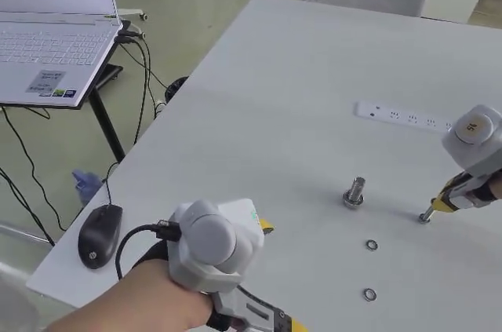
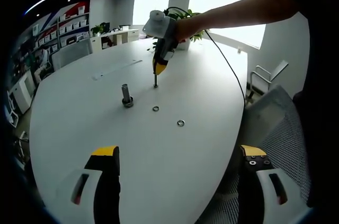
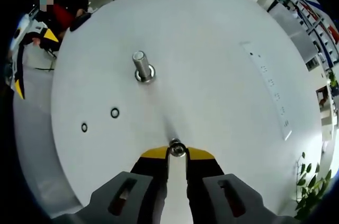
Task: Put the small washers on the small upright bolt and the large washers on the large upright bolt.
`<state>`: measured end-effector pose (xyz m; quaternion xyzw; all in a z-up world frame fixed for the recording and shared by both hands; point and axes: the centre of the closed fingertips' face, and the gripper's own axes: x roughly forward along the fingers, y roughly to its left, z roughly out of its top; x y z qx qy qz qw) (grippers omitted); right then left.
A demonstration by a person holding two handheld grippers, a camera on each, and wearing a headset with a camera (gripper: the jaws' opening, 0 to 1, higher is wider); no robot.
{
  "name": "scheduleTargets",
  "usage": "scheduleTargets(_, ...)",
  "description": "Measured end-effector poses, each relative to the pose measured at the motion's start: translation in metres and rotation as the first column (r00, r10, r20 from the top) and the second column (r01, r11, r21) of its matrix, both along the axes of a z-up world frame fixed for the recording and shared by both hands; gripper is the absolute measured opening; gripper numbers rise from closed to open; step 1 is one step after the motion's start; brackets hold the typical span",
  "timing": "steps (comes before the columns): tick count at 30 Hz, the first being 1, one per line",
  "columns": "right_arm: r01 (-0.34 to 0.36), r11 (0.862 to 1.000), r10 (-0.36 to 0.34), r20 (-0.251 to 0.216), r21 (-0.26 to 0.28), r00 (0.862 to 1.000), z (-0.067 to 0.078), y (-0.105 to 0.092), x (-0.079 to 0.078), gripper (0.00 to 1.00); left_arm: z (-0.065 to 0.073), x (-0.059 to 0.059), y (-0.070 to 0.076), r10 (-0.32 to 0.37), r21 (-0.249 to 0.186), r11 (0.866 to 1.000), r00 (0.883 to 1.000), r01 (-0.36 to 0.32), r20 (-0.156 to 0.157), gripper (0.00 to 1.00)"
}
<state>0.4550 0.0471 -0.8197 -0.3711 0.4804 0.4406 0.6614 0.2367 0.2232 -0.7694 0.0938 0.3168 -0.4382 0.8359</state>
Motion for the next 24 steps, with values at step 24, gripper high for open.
scheduleTargets(24,-0.056,0.997,0.055,-0.021,-0.051,0.998,-0.029,0.003,-0.005,0.13,-0.006,0.000,0.009,0.009,0.005,1.000,1.000,-0.009,-0.021,0.91)
